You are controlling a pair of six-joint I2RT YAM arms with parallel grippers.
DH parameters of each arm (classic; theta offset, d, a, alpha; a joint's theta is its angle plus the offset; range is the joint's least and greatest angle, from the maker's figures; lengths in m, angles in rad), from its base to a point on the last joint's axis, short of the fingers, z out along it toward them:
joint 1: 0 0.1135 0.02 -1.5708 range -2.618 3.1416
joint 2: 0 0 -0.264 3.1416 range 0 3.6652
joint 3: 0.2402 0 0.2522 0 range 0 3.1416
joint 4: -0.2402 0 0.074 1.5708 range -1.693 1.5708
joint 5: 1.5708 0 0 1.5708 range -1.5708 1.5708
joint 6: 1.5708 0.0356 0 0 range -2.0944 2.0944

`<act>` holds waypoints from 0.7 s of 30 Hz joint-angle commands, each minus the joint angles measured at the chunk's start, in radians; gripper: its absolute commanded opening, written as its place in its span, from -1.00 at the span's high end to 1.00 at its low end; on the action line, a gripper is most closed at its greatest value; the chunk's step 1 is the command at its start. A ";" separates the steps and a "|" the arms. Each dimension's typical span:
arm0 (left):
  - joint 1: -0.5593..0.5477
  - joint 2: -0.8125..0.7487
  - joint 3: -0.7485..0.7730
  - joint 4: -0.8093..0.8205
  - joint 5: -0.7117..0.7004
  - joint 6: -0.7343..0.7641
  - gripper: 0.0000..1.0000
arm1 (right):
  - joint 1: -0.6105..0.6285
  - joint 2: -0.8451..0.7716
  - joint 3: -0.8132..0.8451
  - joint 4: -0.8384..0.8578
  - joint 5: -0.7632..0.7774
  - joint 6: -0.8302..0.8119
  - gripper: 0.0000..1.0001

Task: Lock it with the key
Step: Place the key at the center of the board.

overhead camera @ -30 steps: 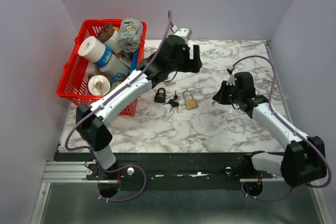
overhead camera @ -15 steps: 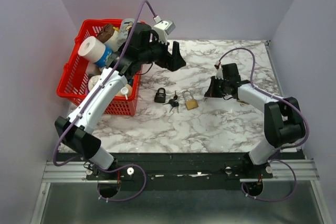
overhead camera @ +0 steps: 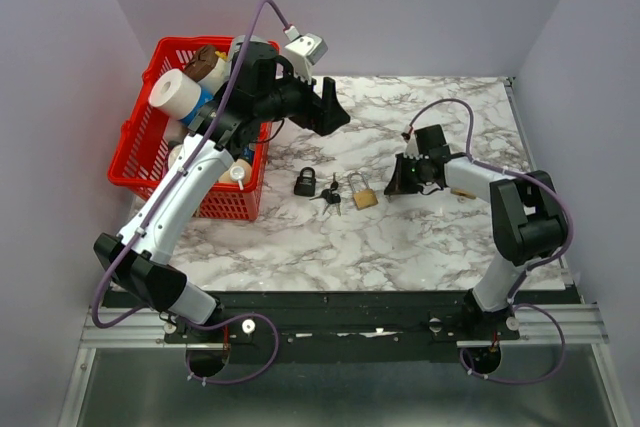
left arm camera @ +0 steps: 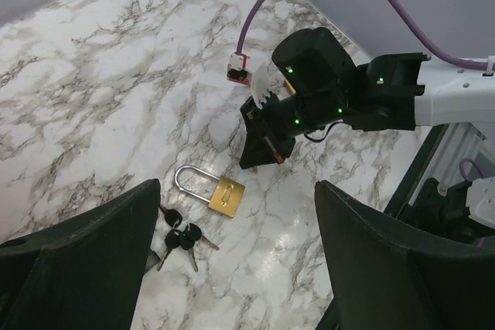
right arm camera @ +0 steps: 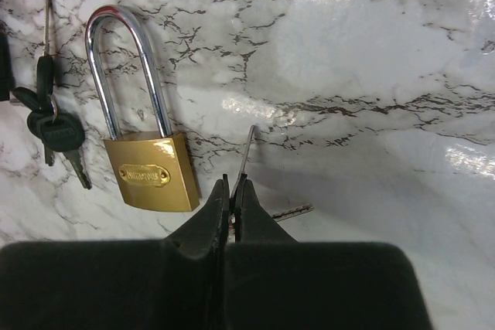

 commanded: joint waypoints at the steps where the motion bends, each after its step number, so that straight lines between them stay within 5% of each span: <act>1: 0.005 0.002 0.006 0.013 -0.007 -0.007 -0.77 | 0.016 0.046 0.007 -0.043 -0.028 0.022 0.99; 21: 0.020 -0.001 -0.006 0.028 -0.002 -0.043 -0.77 | 0.071 0.062 0.017 -0.133 0.014 0.003 0.99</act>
